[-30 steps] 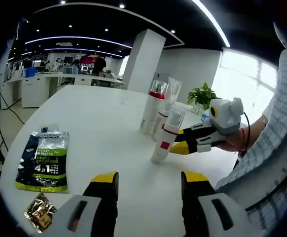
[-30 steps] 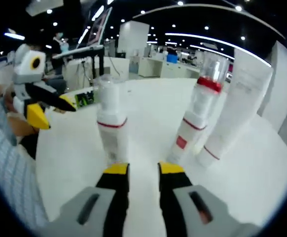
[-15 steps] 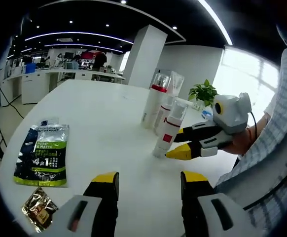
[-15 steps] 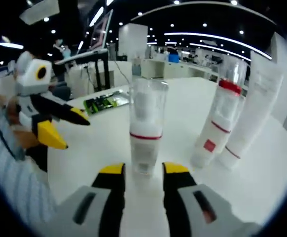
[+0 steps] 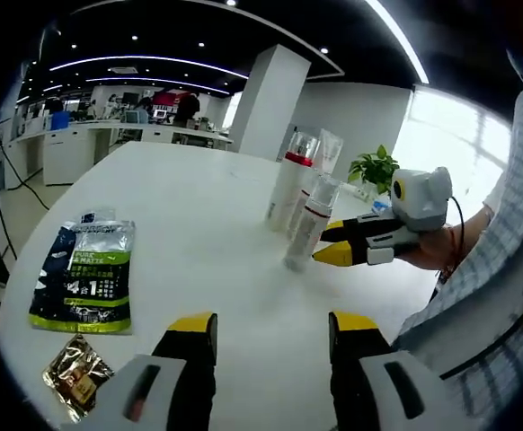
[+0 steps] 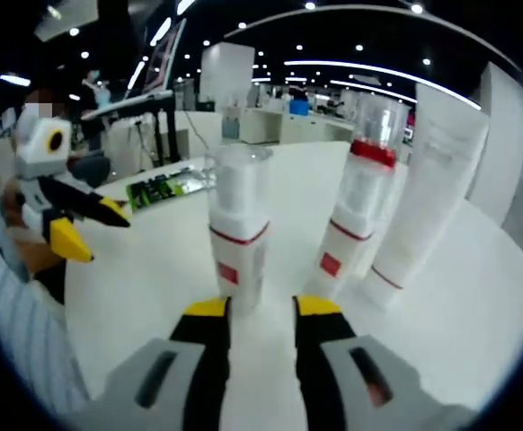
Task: Arrange the skincare products in the storage area until every visible bottle or jar stands upright without overlapping.
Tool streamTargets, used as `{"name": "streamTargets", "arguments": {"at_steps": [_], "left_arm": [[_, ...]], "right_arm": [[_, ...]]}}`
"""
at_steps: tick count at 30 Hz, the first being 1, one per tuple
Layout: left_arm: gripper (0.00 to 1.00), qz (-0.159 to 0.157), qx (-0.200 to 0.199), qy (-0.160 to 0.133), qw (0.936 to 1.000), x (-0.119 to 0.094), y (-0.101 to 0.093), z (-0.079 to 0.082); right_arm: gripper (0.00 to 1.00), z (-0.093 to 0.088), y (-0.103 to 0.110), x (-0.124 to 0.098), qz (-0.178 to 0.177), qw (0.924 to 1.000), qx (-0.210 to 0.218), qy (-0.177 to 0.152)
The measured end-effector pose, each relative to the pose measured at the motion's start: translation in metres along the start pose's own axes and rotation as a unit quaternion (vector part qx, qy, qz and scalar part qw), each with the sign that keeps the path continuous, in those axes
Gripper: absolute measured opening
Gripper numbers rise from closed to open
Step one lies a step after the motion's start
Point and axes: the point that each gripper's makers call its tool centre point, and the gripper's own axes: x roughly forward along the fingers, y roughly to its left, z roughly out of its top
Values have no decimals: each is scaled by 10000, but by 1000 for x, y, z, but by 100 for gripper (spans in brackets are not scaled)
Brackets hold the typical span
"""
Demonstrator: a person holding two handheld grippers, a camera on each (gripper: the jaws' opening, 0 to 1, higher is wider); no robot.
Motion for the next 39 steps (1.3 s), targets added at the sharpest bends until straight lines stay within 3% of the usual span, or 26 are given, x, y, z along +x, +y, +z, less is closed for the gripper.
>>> {"name": "streamTargets", "arguments": {"at_steps": [10, 24, 31, 39], "left_arm": [[51, 26, 58, 115, 9999, 1, 5, -3], [51, 61, 15, 110, 9999, -1, 12, -4], [51, -34, 89, 170, 9998, 8, 12, -3], [51, -154, 140, 221, 9995, 15, 8, -2]], "right_arm": [[27, 15, 10, 19, 280, 9995, 31, -162], [22, 15, 9, 18, 235, 9995, 26, -188], [22, 5, -9, 3, -93, 9998, 135, -136], [22, -9, -52, -15, -720, 9965, 401, -130]]}}
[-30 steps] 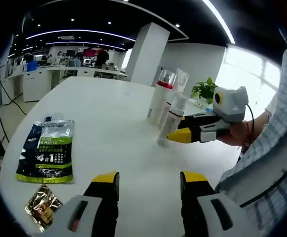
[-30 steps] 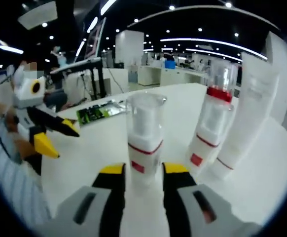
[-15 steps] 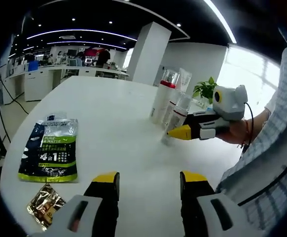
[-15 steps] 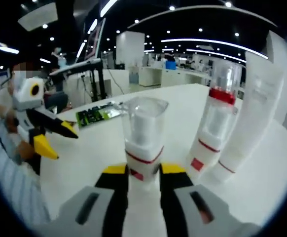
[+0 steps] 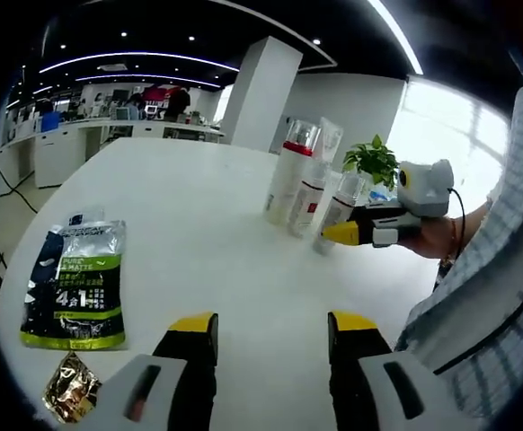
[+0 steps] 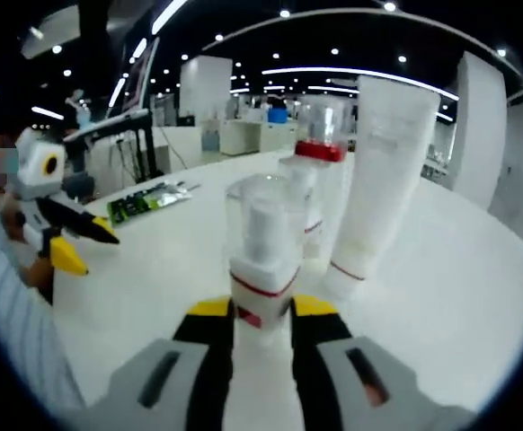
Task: Arrange the skincare products in the storage area until every visible bottle or jar stands upright without overlapping.
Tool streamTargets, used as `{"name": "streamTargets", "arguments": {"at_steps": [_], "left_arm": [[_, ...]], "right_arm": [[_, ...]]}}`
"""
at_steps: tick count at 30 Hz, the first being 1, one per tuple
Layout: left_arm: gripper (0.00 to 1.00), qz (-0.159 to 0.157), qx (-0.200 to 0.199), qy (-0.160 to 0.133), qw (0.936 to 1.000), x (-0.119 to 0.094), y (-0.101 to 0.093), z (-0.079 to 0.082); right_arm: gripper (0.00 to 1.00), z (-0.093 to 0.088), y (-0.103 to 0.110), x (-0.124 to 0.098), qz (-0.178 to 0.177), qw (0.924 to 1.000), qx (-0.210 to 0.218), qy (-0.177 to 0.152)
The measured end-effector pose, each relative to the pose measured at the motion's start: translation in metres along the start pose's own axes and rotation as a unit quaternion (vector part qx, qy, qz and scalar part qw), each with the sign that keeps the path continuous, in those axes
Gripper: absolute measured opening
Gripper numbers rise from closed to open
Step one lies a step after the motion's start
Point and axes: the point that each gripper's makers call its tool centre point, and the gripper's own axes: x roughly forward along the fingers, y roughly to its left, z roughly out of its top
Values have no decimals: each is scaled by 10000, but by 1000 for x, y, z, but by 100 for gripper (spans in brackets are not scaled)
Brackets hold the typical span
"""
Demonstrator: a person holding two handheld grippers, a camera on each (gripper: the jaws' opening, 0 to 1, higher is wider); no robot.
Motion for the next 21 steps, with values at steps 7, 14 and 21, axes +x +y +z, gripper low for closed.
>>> {"name": "streamTargets", "arguments": {"at_steps": [7, 14, 21], "left_arm": [[51, -25, 1, 73, 10000, 0, -1, -4], [50, 13, -55, 133, 9999, -3, 1, -9], [50, 4, -78, 153, 9999, -3, 2, -11]], "right_arm": [[23, 4, -25, 10, -348, 9994, 41, -67], [23, 6, -33, 17, -492, 9987, 5, -90], [30, -2, -30, 12, -376, 9993, 55, 26]]}}
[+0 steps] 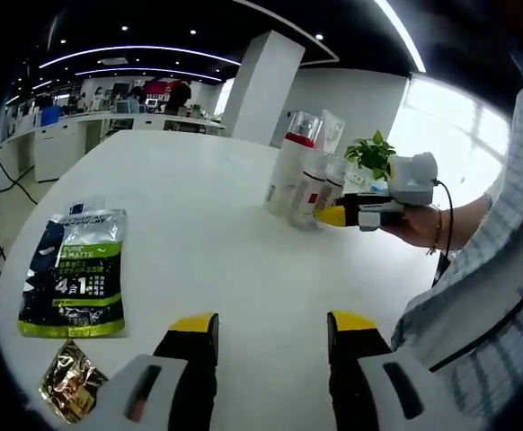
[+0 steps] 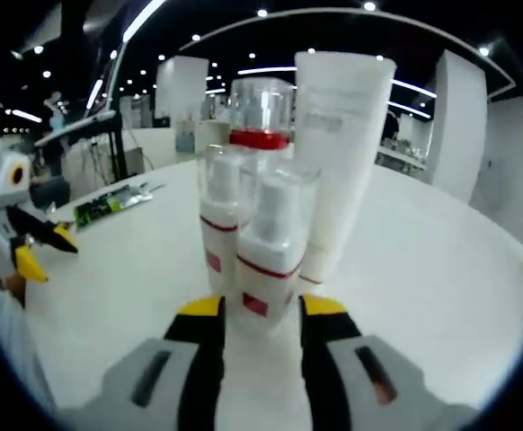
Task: Arrange the skincare products in the storage area until every visible bottle or jar stands upright without overlapping.
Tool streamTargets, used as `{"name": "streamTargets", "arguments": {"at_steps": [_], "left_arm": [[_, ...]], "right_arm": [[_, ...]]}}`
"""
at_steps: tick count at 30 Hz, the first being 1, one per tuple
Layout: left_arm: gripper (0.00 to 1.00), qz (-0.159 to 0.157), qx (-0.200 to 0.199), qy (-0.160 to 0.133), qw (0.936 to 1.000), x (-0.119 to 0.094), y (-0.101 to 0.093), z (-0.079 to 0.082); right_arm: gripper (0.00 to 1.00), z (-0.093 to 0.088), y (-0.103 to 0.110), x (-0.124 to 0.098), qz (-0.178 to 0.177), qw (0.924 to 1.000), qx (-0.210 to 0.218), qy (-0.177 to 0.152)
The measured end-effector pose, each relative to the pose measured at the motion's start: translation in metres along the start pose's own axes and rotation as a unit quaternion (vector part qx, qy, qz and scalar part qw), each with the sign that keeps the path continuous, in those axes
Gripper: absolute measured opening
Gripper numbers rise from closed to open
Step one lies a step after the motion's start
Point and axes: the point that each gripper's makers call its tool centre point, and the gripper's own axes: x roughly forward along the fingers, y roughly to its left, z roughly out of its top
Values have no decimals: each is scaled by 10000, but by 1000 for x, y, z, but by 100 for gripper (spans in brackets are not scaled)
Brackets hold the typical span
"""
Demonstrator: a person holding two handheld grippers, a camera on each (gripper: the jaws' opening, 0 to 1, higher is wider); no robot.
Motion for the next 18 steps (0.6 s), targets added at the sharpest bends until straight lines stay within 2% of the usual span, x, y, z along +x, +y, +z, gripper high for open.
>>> {"name": "streamTargets", "arguments": {"at_steps": [4, 8, 18], "left_arm": [[50, -12, -8, 67, 10000, 2, 1, -4], [49, -20, -23, 29, 10000, 1, 0, -1], [49, -85, 111, 51, 9999, 4, -1, -1]], "right_arm": [[26, -8, 0, -5, 58, 9999, 10, 136], [22, -13, -1, -10, 94, 9996, -76, 245], [17, -8, -4, -9, 93, 9990, -300, 311]]}}
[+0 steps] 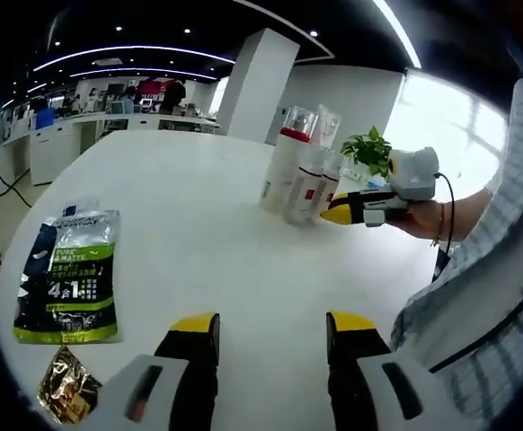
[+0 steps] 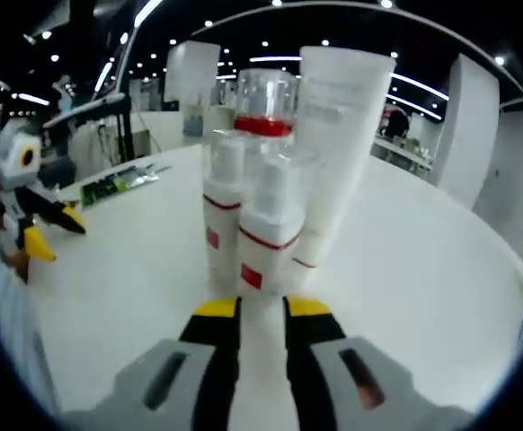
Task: Arrange the skincare products in the storage area until every visible bottle or jar stands upright without overlapping.
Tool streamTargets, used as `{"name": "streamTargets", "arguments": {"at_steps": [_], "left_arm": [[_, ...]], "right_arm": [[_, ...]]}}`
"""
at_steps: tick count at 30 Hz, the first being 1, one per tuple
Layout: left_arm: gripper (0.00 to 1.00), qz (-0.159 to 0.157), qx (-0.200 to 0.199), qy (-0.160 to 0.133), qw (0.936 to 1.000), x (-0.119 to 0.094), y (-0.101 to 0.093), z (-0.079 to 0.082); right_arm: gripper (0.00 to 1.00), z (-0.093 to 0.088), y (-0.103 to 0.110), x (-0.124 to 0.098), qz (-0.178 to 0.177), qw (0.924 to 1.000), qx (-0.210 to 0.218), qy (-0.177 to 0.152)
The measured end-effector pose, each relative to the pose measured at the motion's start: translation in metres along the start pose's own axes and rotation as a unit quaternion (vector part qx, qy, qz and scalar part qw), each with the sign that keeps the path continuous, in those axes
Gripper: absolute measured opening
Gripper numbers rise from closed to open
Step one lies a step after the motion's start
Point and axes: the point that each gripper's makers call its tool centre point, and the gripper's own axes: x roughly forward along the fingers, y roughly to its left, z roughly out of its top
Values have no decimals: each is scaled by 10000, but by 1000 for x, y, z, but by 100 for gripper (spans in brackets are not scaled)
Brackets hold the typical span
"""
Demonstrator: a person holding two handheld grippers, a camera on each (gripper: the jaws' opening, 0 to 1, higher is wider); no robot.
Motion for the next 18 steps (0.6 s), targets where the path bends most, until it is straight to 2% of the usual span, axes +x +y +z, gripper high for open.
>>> {"name": "streamTargets", "arguments": {"at_steps": [18], "left_arm": [[49, -22, -17, 1, 10000, 1, 5, 2]], "right_arm": [[16, 0, 3, 7, 193, 9996, -174, 66]]}}
